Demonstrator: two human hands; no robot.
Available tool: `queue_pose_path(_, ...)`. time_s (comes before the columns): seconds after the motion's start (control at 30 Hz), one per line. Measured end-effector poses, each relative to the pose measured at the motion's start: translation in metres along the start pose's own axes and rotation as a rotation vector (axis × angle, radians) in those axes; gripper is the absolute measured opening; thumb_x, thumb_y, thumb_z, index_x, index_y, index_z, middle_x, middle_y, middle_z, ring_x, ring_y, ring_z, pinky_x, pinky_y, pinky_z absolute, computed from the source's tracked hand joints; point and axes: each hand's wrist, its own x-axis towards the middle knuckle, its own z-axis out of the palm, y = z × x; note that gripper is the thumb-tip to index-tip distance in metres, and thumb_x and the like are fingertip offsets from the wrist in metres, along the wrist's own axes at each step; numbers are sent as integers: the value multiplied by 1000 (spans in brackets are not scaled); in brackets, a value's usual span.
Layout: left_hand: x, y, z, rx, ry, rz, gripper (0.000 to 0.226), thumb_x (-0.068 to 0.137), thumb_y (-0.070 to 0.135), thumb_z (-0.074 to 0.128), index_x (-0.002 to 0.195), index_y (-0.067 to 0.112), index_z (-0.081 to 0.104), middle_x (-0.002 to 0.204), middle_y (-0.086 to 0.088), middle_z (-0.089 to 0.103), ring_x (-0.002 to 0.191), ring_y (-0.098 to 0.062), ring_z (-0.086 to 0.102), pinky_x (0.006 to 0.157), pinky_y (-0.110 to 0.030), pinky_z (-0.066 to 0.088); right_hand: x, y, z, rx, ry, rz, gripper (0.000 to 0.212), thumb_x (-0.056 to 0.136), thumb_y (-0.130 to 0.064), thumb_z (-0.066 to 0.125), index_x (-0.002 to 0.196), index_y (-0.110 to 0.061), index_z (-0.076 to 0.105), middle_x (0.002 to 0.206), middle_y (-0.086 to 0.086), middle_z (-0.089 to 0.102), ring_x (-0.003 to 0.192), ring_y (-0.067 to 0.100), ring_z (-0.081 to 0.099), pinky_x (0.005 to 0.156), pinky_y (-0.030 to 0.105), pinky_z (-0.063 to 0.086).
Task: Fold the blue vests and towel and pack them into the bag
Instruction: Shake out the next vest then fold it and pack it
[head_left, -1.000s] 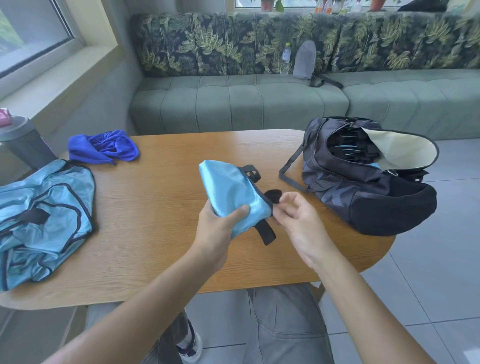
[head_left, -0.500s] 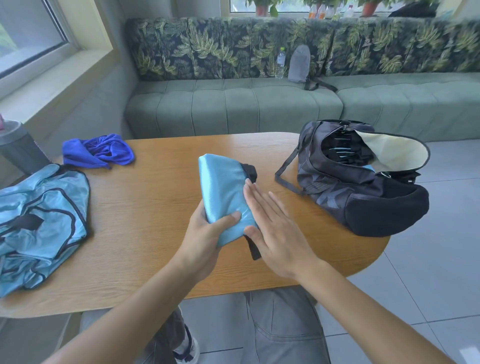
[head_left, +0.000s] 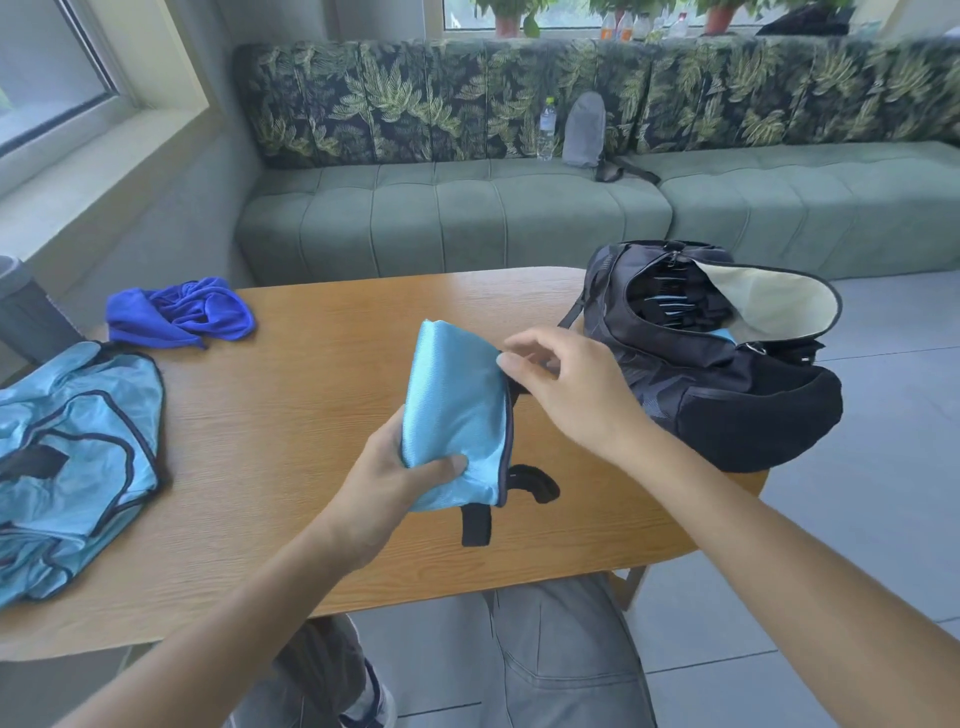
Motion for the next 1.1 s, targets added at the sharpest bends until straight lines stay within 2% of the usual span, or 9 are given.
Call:
queue_pose_path(0.07, 0, 2, -2, 58, -41, 18, 38, 90, 1, 71, 121, 22, 62, 113, -21, 67, 98, -31, 67, 86, -48, 55, 8, 5, -1, 53, -134, 75, 18, 95, -39, 67, 110, -31, 73, 106, -19, 72, 99, -3, 64, 91, 25, 52)
queue_pose_path(0.17, 2, 6, -8, 57, -106, -9, 41, 89, 1, 71, 124, 20, 62, 113, -19, 68, 98, -31, 68, 86, -48, 54, 11, 14, -5, 126, -324, 74, 29, 97, -43, 63, 126, -39, 64, 126, -25, 65, 119, -1, 59, 106, 34, 47)
queue_pose_path(0.3, 14, 19, -11, 44, -284, -118, 43, 90, -5, 68, 127, 17, 62, 115, -18, 69, 99, -34, 69, 81, -43, 57, 6, 24, -20, 457, -556, 180, 41, 98, -31, 66, 137, -25, 56, 134, -5, 65, 126, 12, 60, 107, 37, 48)
queue_pose_path(0.47, 40, 43, -3, 80, -496, -223, 43, 89, -5, 66, 125, 16, 64, 117, -14, 70, 100, -30, 69, 78, -35, 57, 0, 45, -41, 684, -595, 333, 45, 97, -23, 66, 138, -8, 55, 135, 16, 64, 123, 36, 62, 100, 48, 51)
queue_pose_path(0.6, 66, 58, 13, 180, -524, -287, 40, 93, -7, 62, 130, 9, 61, 120, -15, 71, 101, -30, 70, 79, -33, 57, -7, 57, -63, 711, -459, 392, 37, 97, -16, 65, 131, -1, 61, 128, 19, 68, 120, 40, 64, 104, 52, 50)
queue_pose_path(0.77, 97, 48, 57, -140, -10, -448, 25, 95, 15, 70, 116, 2, 69, 111, -19, 75, 95, -25, 75, 91, -34, 58, -16, 71, -96, 746, -165, 545, 31, 99, -19, 62, 122, 1, 67, 117, 17, 73, 111, 36, 70, 95, 44, 57)
queue_pose_path(0.83, 107, 45, 78, -240, 62, -502, 31, 94, 22, 72, 118, 3, 69, 109, -17, 76, 97, -27, 75, 92, -36, 57, -19, 78, -109, 811, -86, 596, 28, 101, -16, 60, 121, 2, 68, 116, 18, 73, 110, 34, 70, 92, 40, 59)
queue_pose_path(0.93, 119, 45, 111, -214, -26, -479, 30, 97, 24, 68, 123, 8, 68, 112, -10, 76, 99, -25, 74, 91, -36, 57, -22, 87, -127, 875, -5, 656, 28, 101, -16, 60, 121, 2, 68, 117, 19, 73, 110, 35, 70, 99, 47, 54)
queue_pose_path(1.1, 142, 55, 155, -54, -205, -369, 27, 104, 28, 55, 130, 22, 63, 112, -3, 77, 97, -19, 74, 87, -36, 56, -20, 111, -156, 727, 238, 741, 31, 94, -24, 70, 119, -14, 54, 114, 13, 72, 101, 28, 73, 93, 49, 58)
